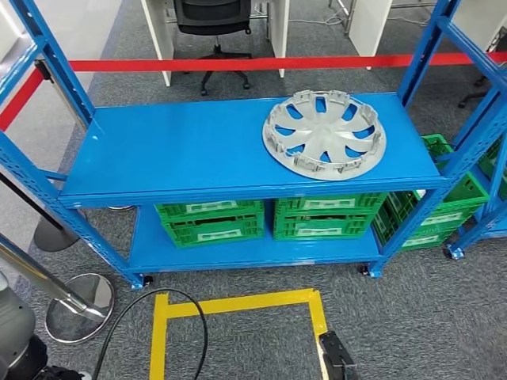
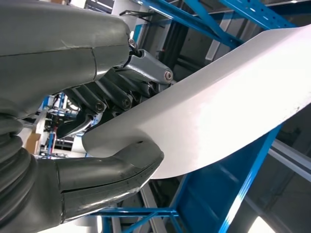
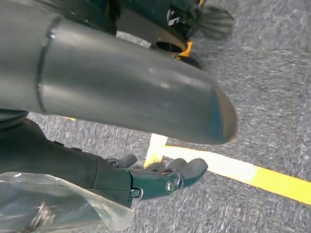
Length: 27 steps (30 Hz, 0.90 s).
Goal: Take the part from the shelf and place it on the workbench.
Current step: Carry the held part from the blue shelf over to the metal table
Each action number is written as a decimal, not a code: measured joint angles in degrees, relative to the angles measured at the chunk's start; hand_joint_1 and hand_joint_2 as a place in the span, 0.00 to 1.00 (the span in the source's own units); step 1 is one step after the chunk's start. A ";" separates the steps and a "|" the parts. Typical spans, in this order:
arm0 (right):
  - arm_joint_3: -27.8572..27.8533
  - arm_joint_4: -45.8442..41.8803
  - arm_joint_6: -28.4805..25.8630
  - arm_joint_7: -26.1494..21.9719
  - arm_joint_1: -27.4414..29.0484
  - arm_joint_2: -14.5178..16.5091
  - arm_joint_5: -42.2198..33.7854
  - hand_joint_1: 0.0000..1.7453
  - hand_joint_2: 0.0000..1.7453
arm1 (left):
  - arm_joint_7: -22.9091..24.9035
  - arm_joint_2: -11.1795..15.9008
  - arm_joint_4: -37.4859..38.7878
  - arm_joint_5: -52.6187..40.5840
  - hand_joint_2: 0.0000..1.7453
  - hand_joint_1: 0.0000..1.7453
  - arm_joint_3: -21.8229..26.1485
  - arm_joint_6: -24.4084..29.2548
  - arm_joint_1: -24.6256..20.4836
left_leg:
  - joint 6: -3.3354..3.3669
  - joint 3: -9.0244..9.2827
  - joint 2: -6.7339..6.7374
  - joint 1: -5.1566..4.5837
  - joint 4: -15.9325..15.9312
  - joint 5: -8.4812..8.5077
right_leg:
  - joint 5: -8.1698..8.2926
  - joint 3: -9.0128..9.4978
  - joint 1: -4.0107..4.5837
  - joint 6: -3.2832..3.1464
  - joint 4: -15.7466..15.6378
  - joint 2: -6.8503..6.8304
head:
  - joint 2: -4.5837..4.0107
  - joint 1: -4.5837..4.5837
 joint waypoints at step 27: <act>-0.01 0.08 -0.30 -2.86 -0.17 -0.06 0.90 0.00 0.00 | -0.17 0.41 -1.10 -0.98 1.00 1.00 0.55 0.54 1.47 | 1.04 1.05 0.14 -0.44 -11.08 11.15 | -3.22 3.81 0.15 1.24 -0.97 0.36 | 0.00 0.29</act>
